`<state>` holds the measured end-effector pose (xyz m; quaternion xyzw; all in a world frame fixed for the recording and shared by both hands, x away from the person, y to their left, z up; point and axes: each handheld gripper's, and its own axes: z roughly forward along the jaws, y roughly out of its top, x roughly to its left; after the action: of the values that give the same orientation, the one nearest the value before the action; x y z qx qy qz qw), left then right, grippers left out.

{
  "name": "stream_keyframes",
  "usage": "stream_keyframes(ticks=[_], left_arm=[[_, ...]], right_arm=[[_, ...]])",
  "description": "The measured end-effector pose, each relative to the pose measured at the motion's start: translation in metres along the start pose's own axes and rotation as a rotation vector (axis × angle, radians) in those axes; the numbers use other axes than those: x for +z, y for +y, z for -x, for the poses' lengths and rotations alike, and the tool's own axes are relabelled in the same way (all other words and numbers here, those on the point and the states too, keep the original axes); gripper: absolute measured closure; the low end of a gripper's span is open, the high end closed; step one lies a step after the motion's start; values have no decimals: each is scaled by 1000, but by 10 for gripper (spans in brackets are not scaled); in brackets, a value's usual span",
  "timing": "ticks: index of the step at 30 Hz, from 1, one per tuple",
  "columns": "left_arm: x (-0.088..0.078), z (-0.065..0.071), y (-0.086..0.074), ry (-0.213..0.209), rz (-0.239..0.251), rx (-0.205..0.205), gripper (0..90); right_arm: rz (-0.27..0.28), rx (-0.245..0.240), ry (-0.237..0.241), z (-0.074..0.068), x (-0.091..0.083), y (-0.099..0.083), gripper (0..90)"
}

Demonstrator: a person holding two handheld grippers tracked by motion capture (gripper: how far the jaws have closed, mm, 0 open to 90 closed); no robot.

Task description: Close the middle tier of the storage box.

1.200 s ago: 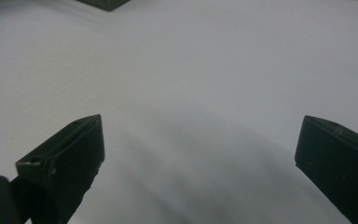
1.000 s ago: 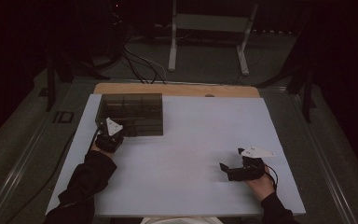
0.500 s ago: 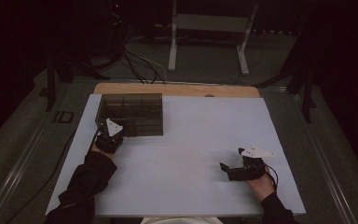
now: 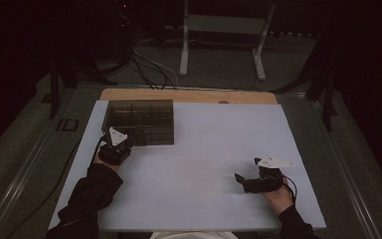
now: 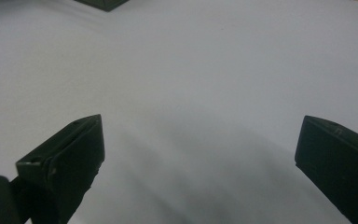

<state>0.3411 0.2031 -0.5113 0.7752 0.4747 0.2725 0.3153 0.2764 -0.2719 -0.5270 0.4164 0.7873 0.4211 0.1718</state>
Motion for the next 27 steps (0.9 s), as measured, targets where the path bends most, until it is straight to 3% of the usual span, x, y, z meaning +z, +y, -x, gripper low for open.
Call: stream_keyframes(ticks=[1, 5, 8, 10, 11, 13, 15, 19, 20, 27], left_arm=[[0, 1, 0, 5, -4, 8, 695], [0, 5, 1, -18, -14, 8, 577], [1, 5, 3, -38, -25, -17, 406], [1, 5, 3, -41, -27, -16, 348], [1, 5, 3, -60, -30, -18, 265], [0, 6, 4, -85, -36, -14, 193], [0, 6, 4, -111, -36, -7, 166], [0, 10, 5, -122, -33, 20, 79], [0, 11, 6, -134, -36, 25, 23], [-3, 15, 11, -186, -31, 33, 9]], right_arm=[[0, 0, 0, 0, 0, 0, 14], [-1, 0, 0, 0, 0, 0, 14], [-1, 0, 0, 0, 0, 0, 14], [-1, 0, 0, 0, 0, 0, 14], [-1, 0, 0, 0, 0, 0, 14], [-1, -1, 0, 0, 0, 0, 14], [-1, -2, 0, 0, 0, 0, 14], [-1, -2, 1, 0, 0, 0, 14], [-1, -1, 1, 0, 0, 0, 14], [-3, -3, 9, 0, 1, 0, 14]])
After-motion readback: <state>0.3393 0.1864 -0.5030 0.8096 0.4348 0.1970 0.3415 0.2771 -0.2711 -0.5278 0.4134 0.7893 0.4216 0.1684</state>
